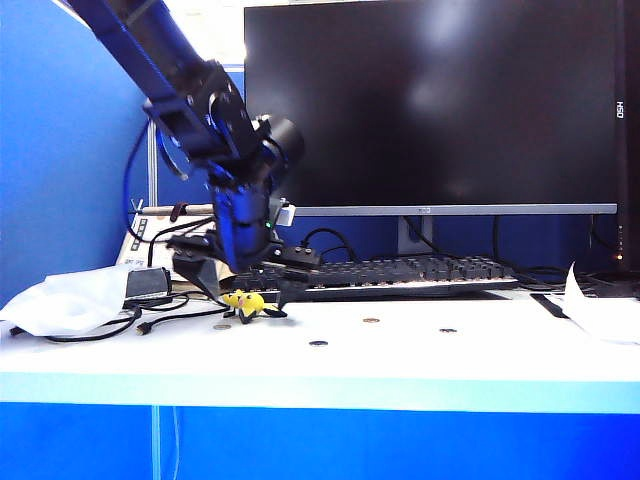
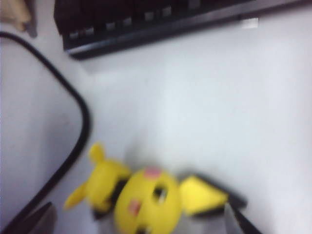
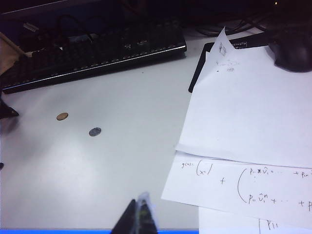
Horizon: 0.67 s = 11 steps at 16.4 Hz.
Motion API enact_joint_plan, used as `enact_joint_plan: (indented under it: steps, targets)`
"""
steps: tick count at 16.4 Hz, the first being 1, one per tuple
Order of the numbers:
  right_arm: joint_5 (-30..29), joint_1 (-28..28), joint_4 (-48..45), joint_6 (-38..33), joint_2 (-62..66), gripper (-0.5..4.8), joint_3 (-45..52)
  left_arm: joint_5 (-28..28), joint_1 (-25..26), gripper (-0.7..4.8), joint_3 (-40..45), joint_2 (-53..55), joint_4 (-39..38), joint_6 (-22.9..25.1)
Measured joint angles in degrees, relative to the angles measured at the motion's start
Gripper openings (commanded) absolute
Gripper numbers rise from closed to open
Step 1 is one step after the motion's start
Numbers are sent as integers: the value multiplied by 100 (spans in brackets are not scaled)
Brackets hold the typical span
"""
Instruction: Pick up the doll and place it on the similarly colored coin.
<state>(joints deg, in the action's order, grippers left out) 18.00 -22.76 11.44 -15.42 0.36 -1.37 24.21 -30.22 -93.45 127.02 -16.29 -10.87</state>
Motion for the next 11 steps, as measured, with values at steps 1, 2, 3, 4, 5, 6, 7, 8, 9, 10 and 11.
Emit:
enact_joint_plan:
  steps: [1,2,3,4,5,6,7,8,9,10,11]
  targets:
    - [0,0,0,0,0,-5,0,-11,0,479,9,-96,-72,111]
    - [-2,0,2,0,0,-5,0,-114,2,479,7,-275,-68,168]
    - [0,0,0,0,0,-5,0,-146,0,479,4,-466,-46,186]
    - [0,0,0,0,0,-5,0,-195,0,479,-7,-597,-20,190]
    - [0,0,0,0,0,-5,0,-411,2,479,-17,-678,-9,232]
    - [0,0,0,0,0,-5,0,-542,0,479,-92,-693,-374,254]
    - [0,0,0,0,0,-5,0,-566,0,479,-133,-693,-656,308]
    - [-2,0,0,0,0,-5,0,-612,0,479,-136,-693,-839,413]
    - [0,0,0,0,0,-5,0,-619,0,479,-136,-693,-964,450]
    - [-2,0,2,0,0,-5,0,-625,2,479,-136,-693,-1086,474]
    - [0,0,0,0,0,-5,0,-732,37,479,-136,-693,-1152,485]
